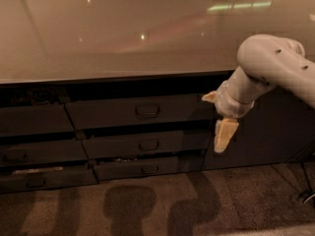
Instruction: Open top drawer
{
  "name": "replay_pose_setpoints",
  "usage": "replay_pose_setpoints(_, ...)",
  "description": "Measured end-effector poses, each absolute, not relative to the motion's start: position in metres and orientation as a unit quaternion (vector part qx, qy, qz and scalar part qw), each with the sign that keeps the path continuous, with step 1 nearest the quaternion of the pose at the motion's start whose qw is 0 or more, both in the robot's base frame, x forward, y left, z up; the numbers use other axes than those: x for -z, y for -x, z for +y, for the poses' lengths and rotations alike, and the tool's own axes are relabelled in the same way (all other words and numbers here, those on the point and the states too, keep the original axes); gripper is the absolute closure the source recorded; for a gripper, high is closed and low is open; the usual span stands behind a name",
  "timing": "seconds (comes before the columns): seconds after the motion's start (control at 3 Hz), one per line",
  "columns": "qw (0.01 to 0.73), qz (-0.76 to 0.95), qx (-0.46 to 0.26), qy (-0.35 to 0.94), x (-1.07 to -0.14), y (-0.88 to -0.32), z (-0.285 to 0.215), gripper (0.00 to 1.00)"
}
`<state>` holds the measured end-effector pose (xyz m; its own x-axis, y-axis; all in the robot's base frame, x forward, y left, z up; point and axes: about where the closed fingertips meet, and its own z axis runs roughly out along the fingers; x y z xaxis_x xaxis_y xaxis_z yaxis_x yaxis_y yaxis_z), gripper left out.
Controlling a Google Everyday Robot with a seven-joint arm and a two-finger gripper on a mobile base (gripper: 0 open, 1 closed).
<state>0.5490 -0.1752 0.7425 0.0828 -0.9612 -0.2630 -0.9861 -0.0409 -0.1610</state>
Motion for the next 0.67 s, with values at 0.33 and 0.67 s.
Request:
replay_pose_setpoints(0.33,0.189,0.613,0.022,0.767,-0.748,-0.513,-0.167,0.00)
replay_pose_setpoints(0.67,0.196,0.595,0.029,0.779,-0.726,-0.499,-0.163,0.00)
